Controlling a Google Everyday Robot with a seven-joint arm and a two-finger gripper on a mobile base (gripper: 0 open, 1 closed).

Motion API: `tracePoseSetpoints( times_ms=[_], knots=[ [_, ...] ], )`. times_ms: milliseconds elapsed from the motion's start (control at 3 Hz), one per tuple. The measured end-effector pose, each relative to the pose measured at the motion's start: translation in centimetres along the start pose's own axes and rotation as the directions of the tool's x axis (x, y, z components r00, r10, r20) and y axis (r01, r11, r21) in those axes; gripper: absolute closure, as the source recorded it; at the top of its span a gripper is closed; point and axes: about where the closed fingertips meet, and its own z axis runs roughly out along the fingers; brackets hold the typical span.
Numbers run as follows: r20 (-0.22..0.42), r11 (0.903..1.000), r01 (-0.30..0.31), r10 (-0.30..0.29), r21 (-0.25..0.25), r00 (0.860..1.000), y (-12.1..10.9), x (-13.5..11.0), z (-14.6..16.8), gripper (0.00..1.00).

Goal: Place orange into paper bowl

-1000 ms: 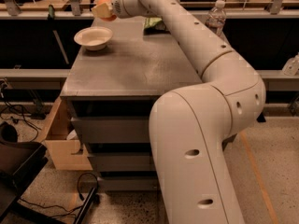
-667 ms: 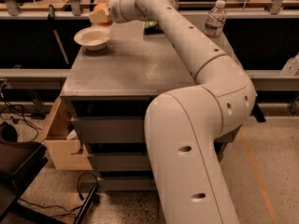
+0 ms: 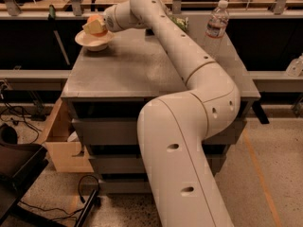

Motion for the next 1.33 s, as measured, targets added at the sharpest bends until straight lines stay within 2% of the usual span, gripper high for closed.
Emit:
tracePoseSetpoints(
  times_ms=[1333],
  knots=[
    [-0.011,0.9998,-0.004,0.004,-0.017,1.0,0.77,0.65,1.38,0.05]
  ],
)
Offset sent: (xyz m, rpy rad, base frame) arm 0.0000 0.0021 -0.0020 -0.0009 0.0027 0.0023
